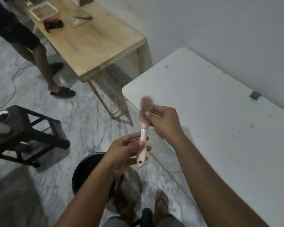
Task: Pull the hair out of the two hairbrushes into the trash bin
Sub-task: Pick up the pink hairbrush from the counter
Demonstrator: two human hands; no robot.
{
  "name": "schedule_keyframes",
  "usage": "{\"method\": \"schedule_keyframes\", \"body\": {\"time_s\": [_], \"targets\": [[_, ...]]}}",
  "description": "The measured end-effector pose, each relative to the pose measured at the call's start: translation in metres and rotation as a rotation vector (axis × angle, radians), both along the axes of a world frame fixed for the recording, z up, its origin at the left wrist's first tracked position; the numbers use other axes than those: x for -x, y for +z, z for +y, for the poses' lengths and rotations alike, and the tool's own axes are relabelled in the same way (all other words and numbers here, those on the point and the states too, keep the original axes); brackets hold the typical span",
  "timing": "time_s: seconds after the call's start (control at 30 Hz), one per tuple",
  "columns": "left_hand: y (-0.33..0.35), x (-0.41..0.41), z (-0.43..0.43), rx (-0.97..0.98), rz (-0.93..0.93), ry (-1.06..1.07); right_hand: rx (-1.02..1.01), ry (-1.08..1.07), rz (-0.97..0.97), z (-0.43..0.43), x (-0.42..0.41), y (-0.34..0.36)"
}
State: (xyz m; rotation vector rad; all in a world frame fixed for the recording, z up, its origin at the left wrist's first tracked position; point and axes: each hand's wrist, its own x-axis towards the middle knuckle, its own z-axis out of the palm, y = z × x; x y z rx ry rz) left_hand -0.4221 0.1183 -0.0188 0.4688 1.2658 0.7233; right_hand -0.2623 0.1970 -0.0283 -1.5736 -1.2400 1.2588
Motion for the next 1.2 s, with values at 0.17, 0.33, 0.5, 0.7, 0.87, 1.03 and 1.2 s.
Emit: {"method": "schedule_keyframes", "body": {"time_s": [0.17,0.33,0.5,0.7,0.87,1.03,1.2], "targets": [[-0.016,0.044,-0.024,0.003,-0.016,0.188,-0.011,0.159,0.001,0.005,0.059,-0.019],[-0.041,0.083,-0.053,0.046,-0.066,0.362,0.037,0.336,0.004,-0.004,0.12,-0.046],[-0.105,0.136,-0.082,0.092,-0.038,0.427,0.1,0.374,-0.02,-0.028,0.182,-0.108],[-0.229,0.2,-0.123,0.166,-0.008,0.429,0.139,0.443,-0.067,-0.068,0.245,-0.226],[-0.32,0.229,-0.156,0.218,-0.019,0.391,0.164,0.455,-0.086,-0.104,0.277,-0.32],[-0.358,0.243,-0.192,0.174,-0.025,0.374,0.152,0.466,-0.07,-0.144,0.291,-0.36],[-0.342,0.249,-0.239,0.08,-0.006,0.383,0.135,0.514,-0.086,-0.182,0.301,-0.339]]}}
